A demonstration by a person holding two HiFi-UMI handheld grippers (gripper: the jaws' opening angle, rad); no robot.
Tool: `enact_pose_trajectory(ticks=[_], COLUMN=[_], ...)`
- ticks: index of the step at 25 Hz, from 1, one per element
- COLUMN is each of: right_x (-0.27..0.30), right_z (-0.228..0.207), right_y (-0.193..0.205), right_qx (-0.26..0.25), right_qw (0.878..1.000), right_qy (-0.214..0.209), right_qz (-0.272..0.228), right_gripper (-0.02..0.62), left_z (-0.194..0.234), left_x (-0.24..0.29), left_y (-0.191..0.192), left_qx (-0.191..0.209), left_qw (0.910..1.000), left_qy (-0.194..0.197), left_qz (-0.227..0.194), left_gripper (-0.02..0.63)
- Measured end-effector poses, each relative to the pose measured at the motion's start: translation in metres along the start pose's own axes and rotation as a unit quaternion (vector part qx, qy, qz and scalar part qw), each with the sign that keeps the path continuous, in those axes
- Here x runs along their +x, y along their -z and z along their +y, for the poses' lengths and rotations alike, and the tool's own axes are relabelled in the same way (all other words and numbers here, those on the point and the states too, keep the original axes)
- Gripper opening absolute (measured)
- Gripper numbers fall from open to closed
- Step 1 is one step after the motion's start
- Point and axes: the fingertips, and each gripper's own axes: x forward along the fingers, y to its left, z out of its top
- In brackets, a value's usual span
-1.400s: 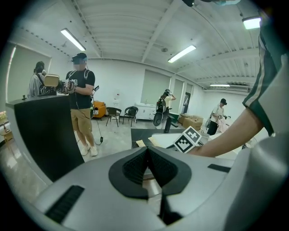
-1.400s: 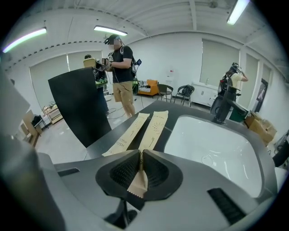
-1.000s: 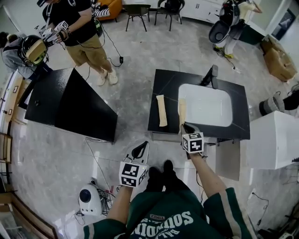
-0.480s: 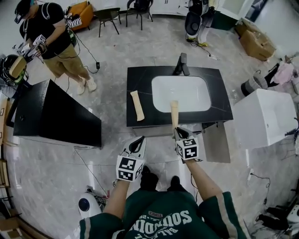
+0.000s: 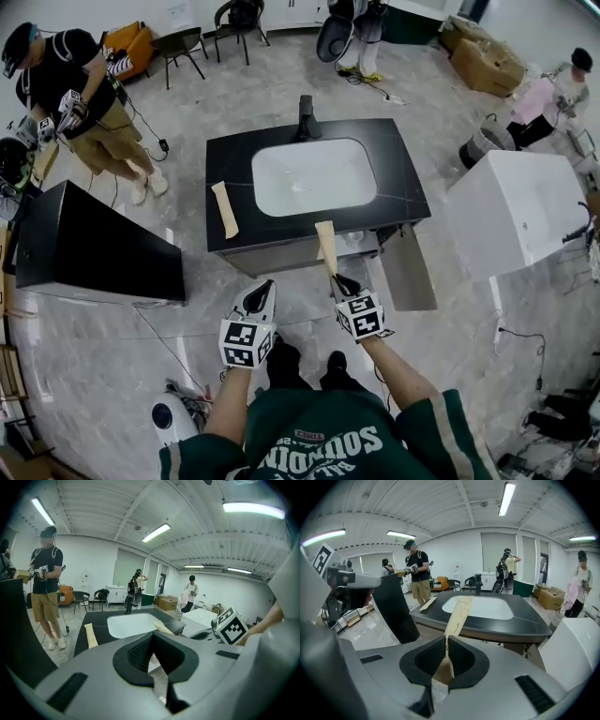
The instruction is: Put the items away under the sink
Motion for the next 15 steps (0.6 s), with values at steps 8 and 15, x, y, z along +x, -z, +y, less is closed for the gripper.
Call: enact_pose_trajectory(ticks=[8,15], right_x=[-0.071,-0.099], right_z=[-0.062,-0.094], right_y=[0.088,0.141], right_qx=[0.001,0.012], right_qw=[1.0,0.999], right_qy=[-0.005,-0.016], right_qz=[0.021,0.047], right_gripper=[0.054,0.054], left_z=[-0.098,-0.143], left_x=[0.016,0.025], left_y=[0.033,0.043], left_qx=[-0.002,0.0], left_qw=[0.9998,0.9996], left_qy=[-0.005,-0.017], left_qz=[0.021,0.022], left_gripper=[0.011,0.011])
